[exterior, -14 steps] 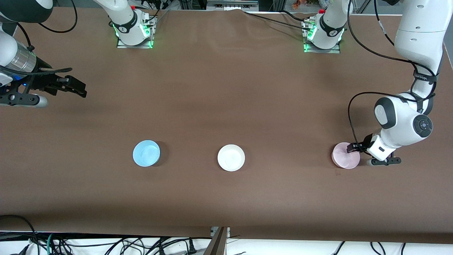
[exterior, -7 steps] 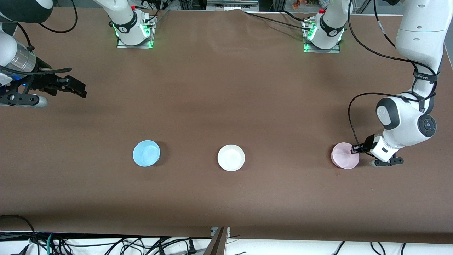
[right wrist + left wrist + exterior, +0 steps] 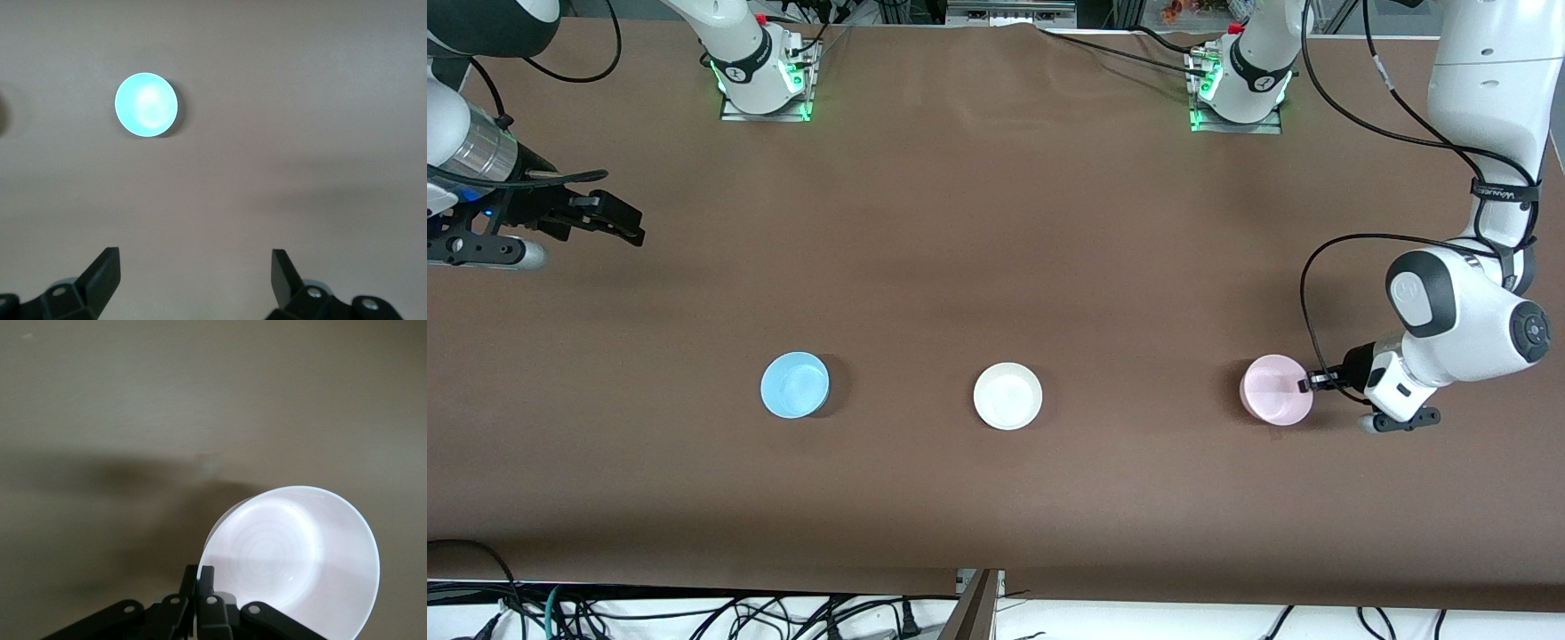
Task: Stack pink and blue bowls on white bowl
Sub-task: 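Carry the pink bowl with the left gripper onto the white bowl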
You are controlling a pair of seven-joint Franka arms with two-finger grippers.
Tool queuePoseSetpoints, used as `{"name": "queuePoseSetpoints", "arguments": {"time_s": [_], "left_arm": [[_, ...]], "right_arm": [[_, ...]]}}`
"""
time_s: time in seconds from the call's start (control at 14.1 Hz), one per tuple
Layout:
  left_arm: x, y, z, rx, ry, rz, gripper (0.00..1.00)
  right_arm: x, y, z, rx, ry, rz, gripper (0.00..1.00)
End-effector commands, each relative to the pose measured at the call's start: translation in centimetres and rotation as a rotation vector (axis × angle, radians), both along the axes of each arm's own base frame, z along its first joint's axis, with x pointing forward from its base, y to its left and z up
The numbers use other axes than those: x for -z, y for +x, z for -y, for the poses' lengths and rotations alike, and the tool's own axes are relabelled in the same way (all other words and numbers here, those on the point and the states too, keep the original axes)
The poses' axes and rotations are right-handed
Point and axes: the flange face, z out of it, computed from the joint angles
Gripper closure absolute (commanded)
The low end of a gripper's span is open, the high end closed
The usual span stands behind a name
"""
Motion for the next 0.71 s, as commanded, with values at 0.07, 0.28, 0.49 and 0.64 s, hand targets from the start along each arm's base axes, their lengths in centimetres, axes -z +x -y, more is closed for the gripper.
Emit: {"name": "queuePoseSetpoints", "arguments": {"time_s": [0.07,0.28,0.49,0.64], "left_arm": [[-2.6,1.3,12.5,-0.056,-0.066,-0.033,1.0],[-3.0,1.3,22.5,-0.152,-0.074,-0.079,1.0],[-2.1,0.1,30.7,-0.182,-0.073,-0.114,1.0],[-1.8,-0.1,33.8,-0.191,-0.079,-0.12,1.0]], "right_arm": [[-0.5,0.1,0.2,0.011,0.012,0.012,0.0],[-0.6,0.2,0.0,0.011,0.01,0.019,0.0],[-0.6,0.2,0.0,0.009,0.012,0.022,0.0],[-0.6,0.2,0.2,0.012,0.01,0.023,0.0]]}}
